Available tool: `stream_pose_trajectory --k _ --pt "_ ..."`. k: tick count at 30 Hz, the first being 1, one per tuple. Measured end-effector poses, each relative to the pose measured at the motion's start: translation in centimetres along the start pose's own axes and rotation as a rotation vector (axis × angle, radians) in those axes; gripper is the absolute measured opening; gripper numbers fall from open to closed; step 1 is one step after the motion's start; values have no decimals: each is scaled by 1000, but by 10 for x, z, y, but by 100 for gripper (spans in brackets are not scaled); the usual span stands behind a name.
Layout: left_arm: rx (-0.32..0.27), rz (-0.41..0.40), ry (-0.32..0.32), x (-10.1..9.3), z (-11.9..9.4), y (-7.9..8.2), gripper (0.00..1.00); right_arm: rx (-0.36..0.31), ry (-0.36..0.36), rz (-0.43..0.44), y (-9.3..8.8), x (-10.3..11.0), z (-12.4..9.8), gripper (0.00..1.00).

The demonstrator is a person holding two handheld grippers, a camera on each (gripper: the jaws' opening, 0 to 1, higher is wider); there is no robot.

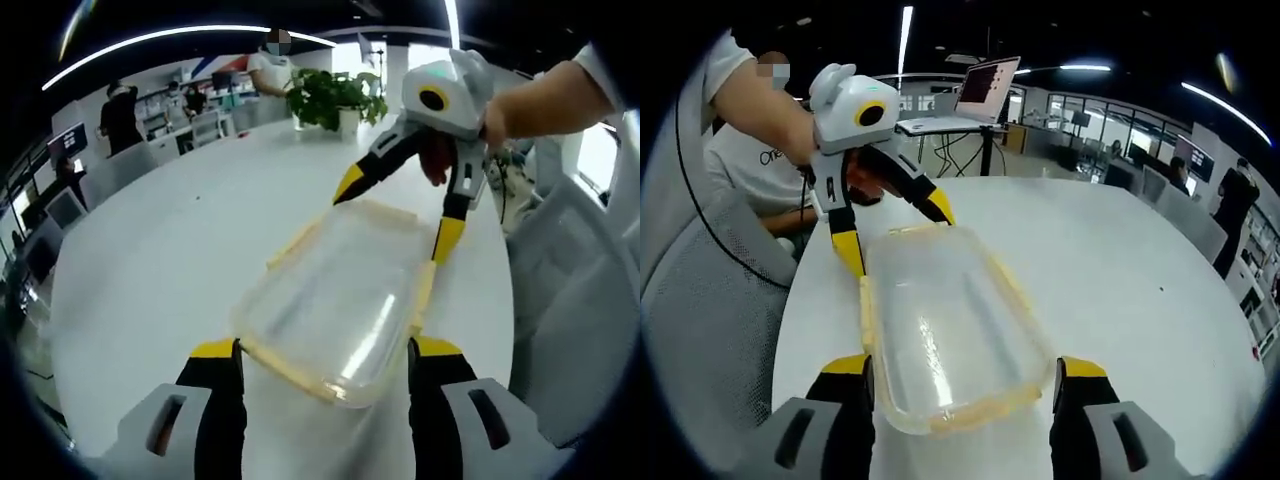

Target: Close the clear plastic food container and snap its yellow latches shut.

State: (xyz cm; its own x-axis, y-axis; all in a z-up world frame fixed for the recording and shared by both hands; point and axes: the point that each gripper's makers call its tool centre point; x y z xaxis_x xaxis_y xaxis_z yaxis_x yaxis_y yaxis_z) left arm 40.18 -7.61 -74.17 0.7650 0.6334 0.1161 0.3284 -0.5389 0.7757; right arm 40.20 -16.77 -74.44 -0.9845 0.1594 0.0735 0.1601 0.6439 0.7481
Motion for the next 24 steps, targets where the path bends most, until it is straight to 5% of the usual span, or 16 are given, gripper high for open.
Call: stream_pose_trajectory --k 24 --pt "7 -29 -3 16 15 8 69 24 -6 11 -1 -21 -3 72"
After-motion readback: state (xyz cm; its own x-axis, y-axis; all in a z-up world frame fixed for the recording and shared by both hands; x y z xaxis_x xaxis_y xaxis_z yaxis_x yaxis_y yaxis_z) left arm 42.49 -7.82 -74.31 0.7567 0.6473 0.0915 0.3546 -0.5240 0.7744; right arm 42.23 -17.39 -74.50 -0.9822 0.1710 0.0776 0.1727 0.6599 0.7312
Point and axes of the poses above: the point that each gripper's makers call its tool centre point, and the gripper's own axes: z roughly forward along the fingers, x roughly to its left, y roughly out of its top, and after that the axes turned 11 degrees about y, right-handed
